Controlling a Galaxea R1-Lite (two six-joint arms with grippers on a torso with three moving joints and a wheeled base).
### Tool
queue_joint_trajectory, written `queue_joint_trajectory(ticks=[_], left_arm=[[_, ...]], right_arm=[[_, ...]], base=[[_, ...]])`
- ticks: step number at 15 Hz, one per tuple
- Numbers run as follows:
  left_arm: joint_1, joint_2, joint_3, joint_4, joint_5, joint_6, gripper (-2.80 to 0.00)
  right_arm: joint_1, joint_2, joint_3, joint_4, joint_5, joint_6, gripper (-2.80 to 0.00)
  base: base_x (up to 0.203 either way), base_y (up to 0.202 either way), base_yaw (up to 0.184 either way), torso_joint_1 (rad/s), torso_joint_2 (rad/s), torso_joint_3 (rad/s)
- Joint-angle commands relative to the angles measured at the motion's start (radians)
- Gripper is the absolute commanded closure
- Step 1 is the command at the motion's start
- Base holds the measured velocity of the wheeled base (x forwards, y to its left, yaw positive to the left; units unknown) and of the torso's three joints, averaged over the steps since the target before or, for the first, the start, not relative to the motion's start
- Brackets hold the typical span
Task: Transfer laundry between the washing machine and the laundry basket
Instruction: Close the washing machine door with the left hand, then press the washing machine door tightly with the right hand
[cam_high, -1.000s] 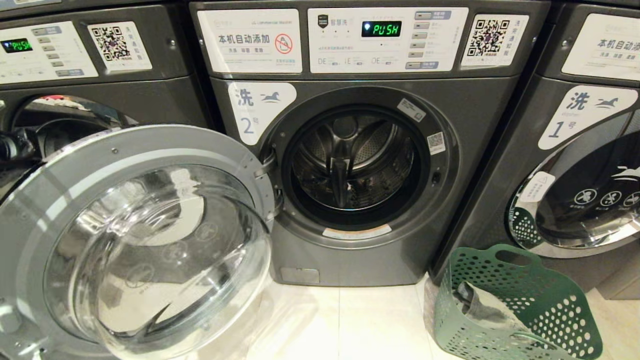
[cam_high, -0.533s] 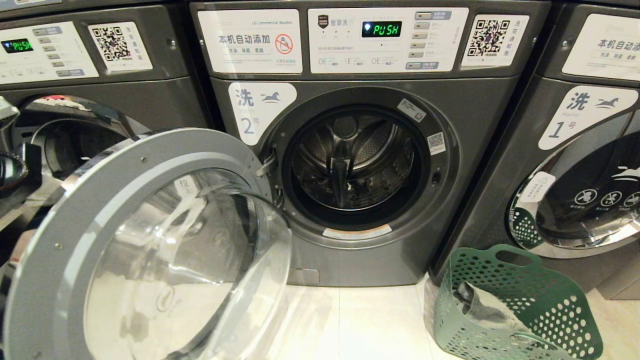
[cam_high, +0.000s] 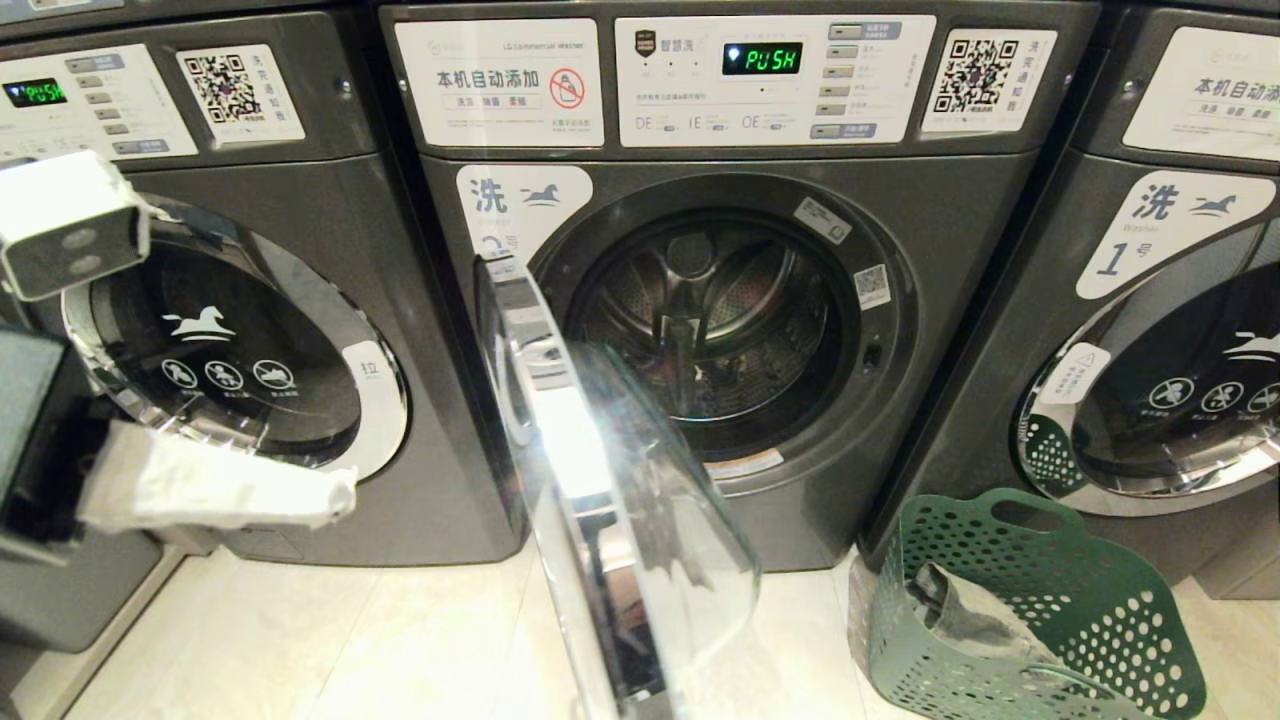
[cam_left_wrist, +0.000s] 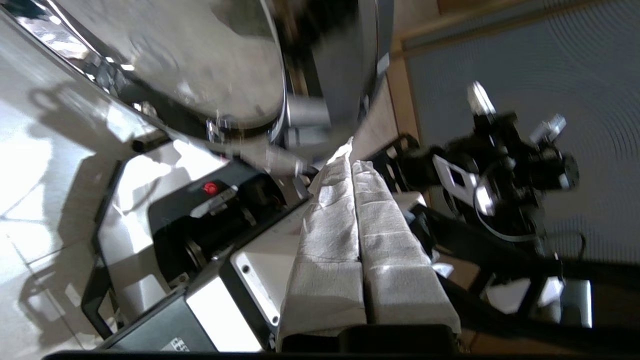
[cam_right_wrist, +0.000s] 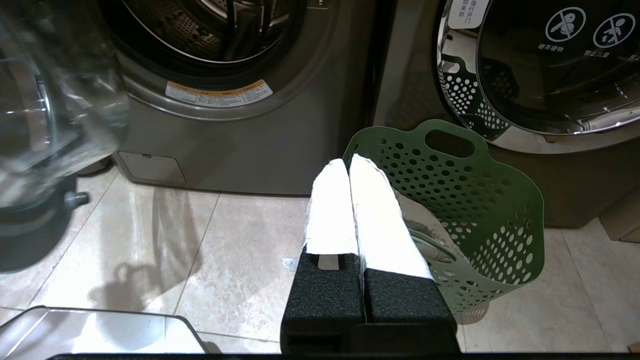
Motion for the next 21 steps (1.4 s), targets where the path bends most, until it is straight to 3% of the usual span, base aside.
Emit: queue_joint_trajectory(ticks=[1, 3, 6, 9, 12, 15, 18, 21], left_arm=[[-0.127, -0.043, 0.068, -0.047, 0.028, -0.025, 0.00], [-0.130, -0.107, 0.129, -0.088, 0.173, -0.039, 0.00], [-0.113, -0.248, 0.191, -0.089, 0.326, -0.055, 0.00], [-0.078, -0.422, 0.298, -0.081, 0.390, -0.094, 0.00], [-0.035, -0.592, 0.358, -0.004, 0.443, -0.097, 0.00], [0.015, -0.675, 0.374, 0.069, 0.513, -0.060, 0.00], [0.097, -0.682, 0.375, 0.074, 0.518, -0.056, 0.00], [0.166, -0.673, 0.374, 0.074, 0.518, -0.055, 0.00]], right_arm=[[0.000, 0.000, 0.000, -0.001, 0.000, 0.002, 0.00], [0.000, 0.000, 0.000, -0.001, 0.000, -0.004, 0.00], [0.000, 0.006, -0.027, 0.005, 0.015, -0.045, 0.00], [0.000, 0.200, -0.178, 0.033, 0.079, -0.025, 0.00], [0.000, 0.619, -0.295, -0.021, 0.155, -0.006, 0.00], [0.000, 1.110, -0.374, -0.257, 0.168, 0.009, 0.00], [0.000, 1.569, -0.474, -0.601, 0.138, 0.019, 0.00], [0.000, 1.880, -0.611, -0.856, 0.114, 0.048, 0.00]], base=[[0.000, 0.000, 0.000, 0.000, 0.00, 0.000], [0.000, 0.000, 0.000, 0.000, 0.00, 0.000], [0.000, 0.000, 0.000, 0.000, 0.00, 0.000], [0.000, 0.000, 0.000, 0.000, 0.00, 0.000], [0.000, 0.000, 0.000, 0.000, 0.00, 0.000], [0.000, 0.000, 0.000, 0.000, 0.00, 0.000], [0.000, 0.000, 0.000, 0.000, 0.00, 0.000], [0.000, 0.000, 0.000, 0.000, 0.00, 0.000]])
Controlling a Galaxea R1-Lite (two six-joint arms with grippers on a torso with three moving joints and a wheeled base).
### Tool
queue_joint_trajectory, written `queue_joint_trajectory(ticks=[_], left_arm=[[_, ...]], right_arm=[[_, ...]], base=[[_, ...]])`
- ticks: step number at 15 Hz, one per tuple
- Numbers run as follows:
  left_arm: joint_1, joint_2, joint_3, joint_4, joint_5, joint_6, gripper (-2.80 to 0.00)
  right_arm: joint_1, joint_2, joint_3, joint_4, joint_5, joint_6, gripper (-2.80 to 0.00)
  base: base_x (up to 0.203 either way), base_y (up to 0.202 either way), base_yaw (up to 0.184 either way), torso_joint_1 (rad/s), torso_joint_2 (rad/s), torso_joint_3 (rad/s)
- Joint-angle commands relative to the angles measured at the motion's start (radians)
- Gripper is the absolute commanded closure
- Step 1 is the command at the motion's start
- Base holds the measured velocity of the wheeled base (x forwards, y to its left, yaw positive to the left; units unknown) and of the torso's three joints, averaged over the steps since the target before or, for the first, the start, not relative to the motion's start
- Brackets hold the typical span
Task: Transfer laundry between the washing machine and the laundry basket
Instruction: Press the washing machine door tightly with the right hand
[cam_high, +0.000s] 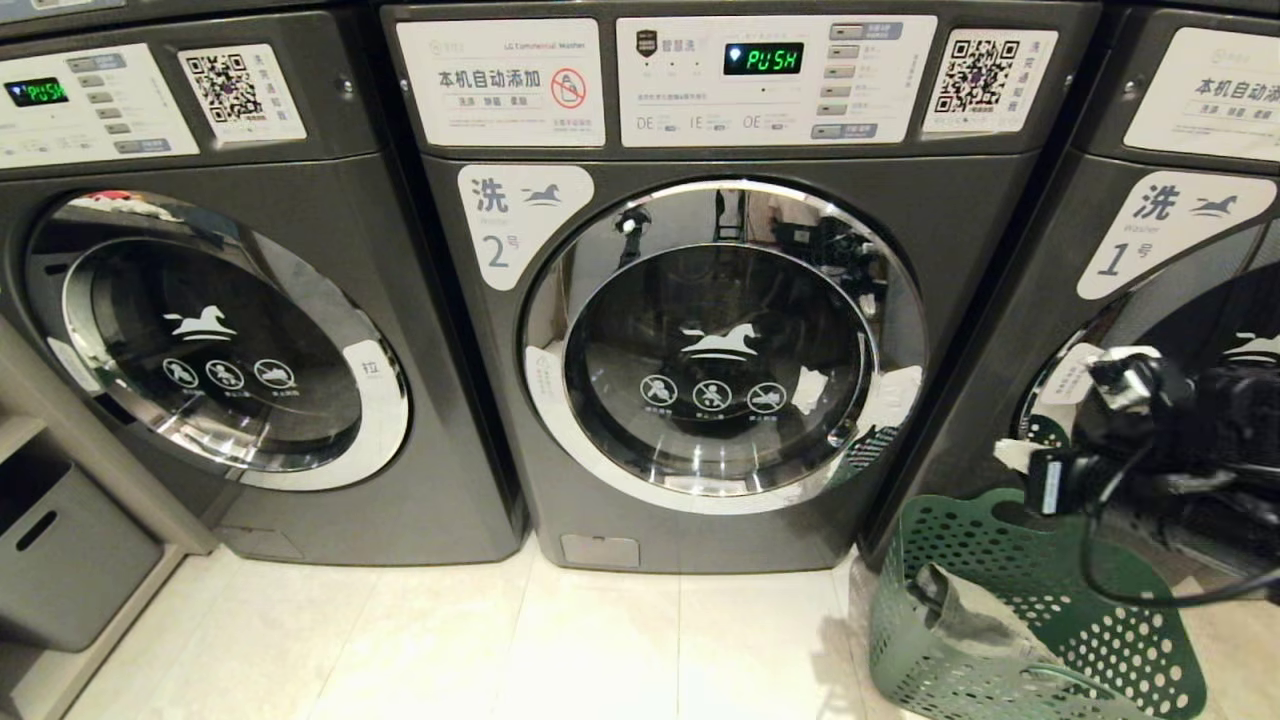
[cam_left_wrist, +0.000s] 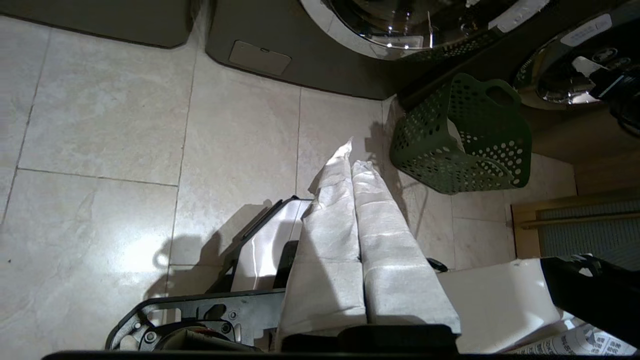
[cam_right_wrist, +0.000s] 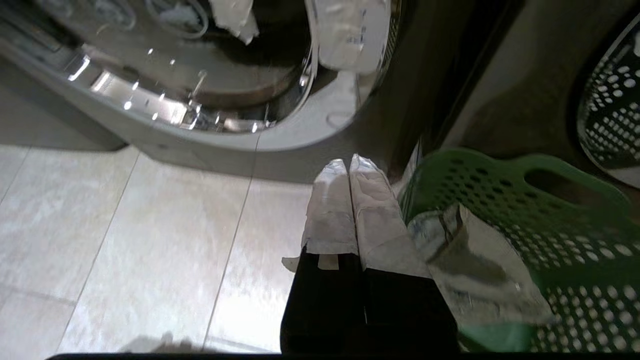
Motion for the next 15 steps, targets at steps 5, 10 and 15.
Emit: queue_joint_trajectory(ticks=[5, 10, 15], left_arm=[[0.183, 0.013, 0.008, 0.004, -0.004, -0.001, 0.00], [0.185, 0.005, 0.018, 0.006, -0.004, 0.004, 0.00], [0.185, -0.011, 0.041, 0.006, -0.004, 0.004, 0.00]], right_arm=[[0.016, 0.458, -0.187, -0.384, -0.004, 0.072, 0.00], [0.144, 0.459, -0.170, -0.437, 0.034, 0.203, 0.00], [0.158, 0.469, -0.208, -0.440, -0.029, 0.193, 0.00]], base=[[0.000, 0.000, 0.000, 0.000, 0.00, 0.000], [0.000, 0.000, 0.000, 0.000, 0.00, 0.000], [0.000, 0.000, 0.000, 0.000, 0.00, 0.000]])
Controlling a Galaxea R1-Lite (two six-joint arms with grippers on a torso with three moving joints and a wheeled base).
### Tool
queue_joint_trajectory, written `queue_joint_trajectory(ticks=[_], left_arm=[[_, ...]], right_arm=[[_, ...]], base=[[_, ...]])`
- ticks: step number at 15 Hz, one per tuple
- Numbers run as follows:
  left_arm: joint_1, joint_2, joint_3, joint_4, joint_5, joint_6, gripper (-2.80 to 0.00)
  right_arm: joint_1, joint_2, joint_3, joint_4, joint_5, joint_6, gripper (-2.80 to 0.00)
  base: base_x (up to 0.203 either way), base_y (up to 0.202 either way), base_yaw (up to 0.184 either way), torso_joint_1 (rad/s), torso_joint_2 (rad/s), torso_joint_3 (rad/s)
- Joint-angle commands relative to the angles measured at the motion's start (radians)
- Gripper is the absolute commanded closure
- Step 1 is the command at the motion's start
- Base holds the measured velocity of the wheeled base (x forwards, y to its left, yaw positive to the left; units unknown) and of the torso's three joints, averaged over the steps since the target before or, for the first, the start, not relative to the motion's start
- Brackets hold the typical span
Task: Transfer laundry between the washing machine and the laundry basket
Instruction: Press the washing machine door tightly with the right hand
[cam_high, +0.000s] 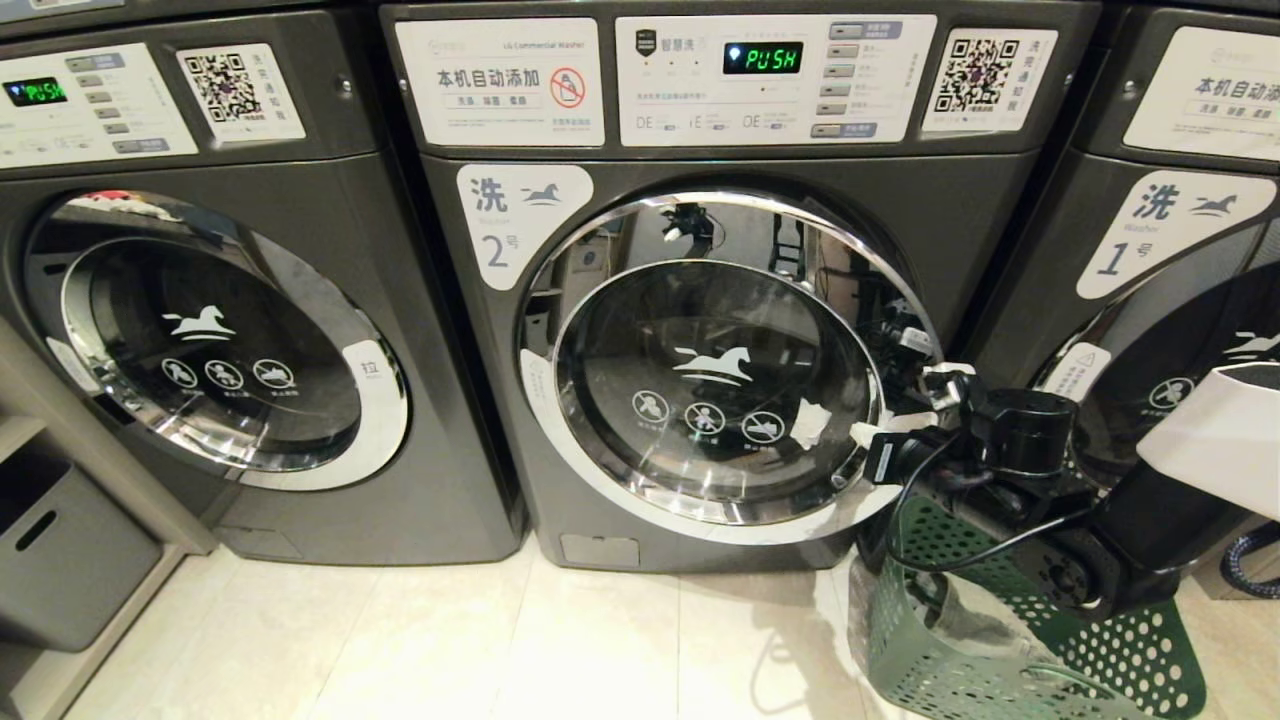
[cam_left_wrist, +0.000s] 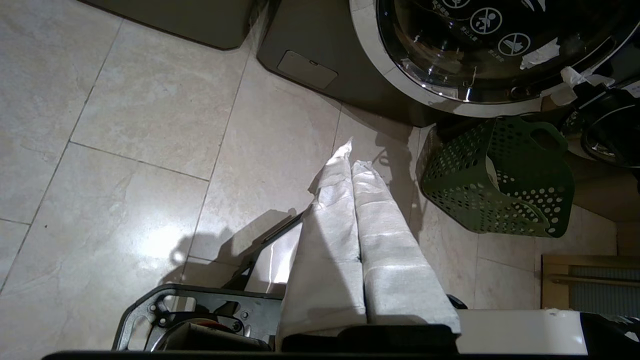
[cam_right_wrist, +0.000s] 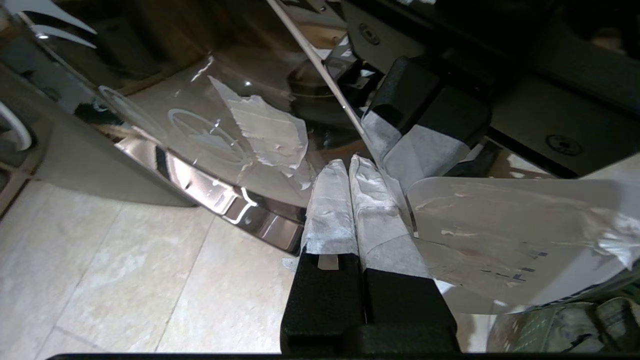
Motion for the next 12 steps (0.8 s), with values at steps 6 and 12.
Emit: queue_joint_trajectory(ticks=[6, 12], left_arm=[[0.000, -0.004, 0.035, 0.002, -0.001, -0.003, 0.00], [0.000, -0.012, 0.058, -0.002, -0.002, -0.003, 0.00]], right_arm=[[-0.062, 0.004, 0.023, -0.006, -0.072, -0.116, 0.00], [-0.104, 0.036, -0.019, -0.009, -0.107, -0.152, 0.00]], base=[[0.000, 0.000, 0.000, 0.000, 0.00, 0.000], [0.000, 0.000, 0.000, 0.000, 0.00, 0.000]])
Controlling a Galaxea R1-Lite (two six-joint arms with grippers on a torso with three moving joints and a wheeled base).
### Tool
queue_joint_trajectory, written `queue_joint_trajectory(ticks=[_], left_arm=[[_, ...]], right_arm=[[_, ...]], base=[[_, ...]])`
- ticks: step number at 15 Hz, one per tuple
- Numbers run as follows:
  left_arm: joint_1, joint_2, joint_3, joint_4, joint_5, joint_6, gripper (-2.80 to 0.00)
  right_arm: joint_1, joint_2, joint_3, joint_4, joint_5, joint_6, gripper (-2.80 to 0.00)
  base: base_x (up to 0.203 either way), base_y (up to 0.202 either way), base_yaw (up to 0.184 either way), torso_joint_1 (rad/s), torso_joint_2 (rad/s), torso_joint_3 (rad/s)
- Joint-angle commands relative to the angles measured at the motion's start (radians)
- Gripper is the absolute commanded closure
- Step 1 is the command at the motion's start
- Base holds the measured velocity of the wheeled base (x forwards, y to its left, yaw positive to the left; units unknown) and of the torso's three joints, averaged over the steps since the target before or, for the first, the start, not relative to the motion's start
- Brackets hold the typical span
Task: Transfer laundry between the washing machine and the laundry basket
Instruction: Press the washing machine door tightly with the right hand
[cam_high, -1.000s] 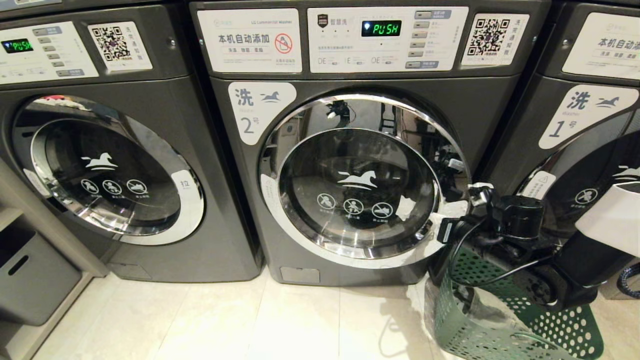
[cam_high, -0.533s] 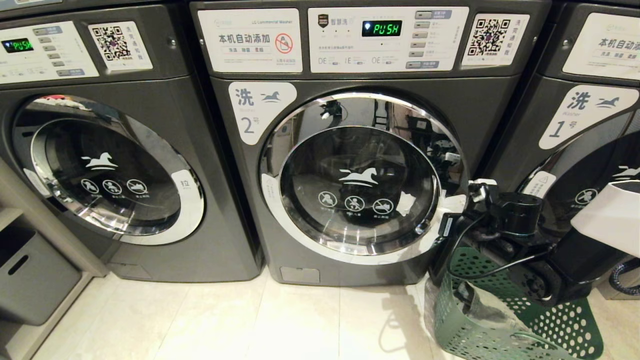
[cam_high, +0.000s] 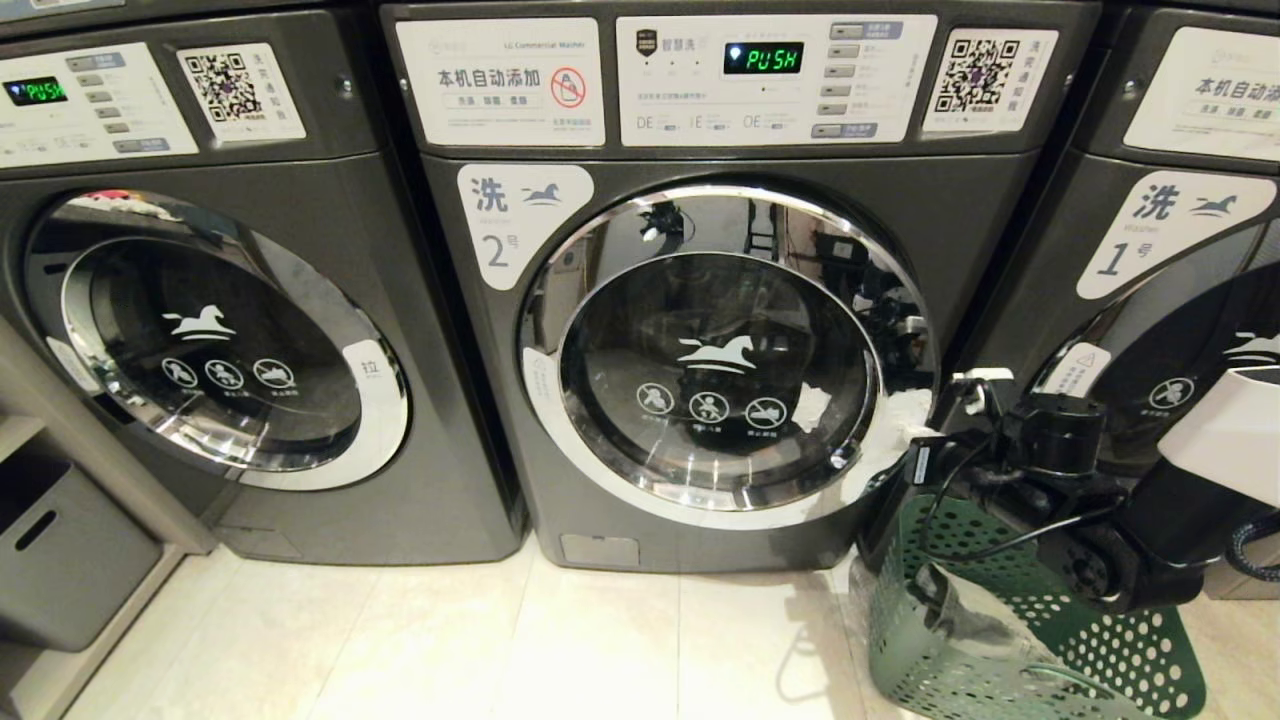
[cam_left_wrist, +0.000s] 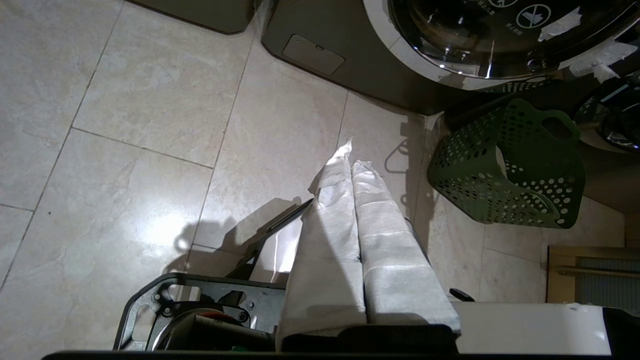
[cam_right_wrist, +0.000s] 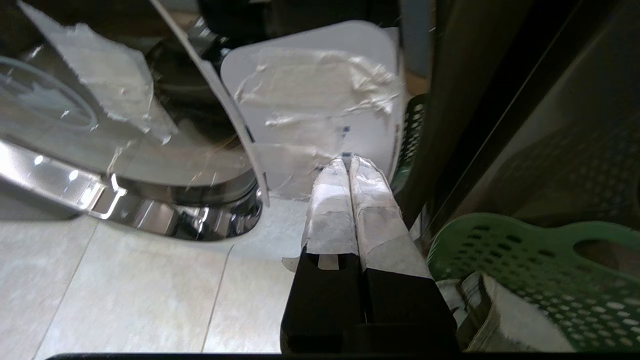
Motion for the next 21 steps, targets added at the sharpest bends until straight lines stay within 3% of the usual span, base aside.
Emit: queue_joint_trajectory(ticks=[1, 8, 12, 21], left_arm=[[0.000, 0.001, 0.003, 0.004, -0.003, -0.003, 0.00], [0.000, -0.015, 0.018, 0.007, -0.001, -0.003, 0.00], [0.018, -0.034, 0.009, 0.009, -0.002, -0.003, 0.00], [0.054, -0.039, 0.011, 0.017, -0.001, -0.003, 0.00]], right_arm=[[-0.002, 0.011, -0.028, -0.009, -0.004, 0.004, 0.00], [-0.001, 0.063, -0.157, -0.009, 0.015, 0.012, 0.00], [0.003, 0.091, -0.227, -0.009, 0.083, 0.055, 0.00], [0.002, 0.195, -0.382, -0.011, 0.080, 0.059, 0.00]], base=[[0.000, 0.000, 0.000, 0.000, 0.00, 0.000], [0.000, 0.000, 0.000, 0.000, 0.00, 0.000], [0.000, 0.000, 0.000, 0.000, 0.00, 0.000], [0.000, 0.000, 0.000, 0.000, 0.00, 0.000]])
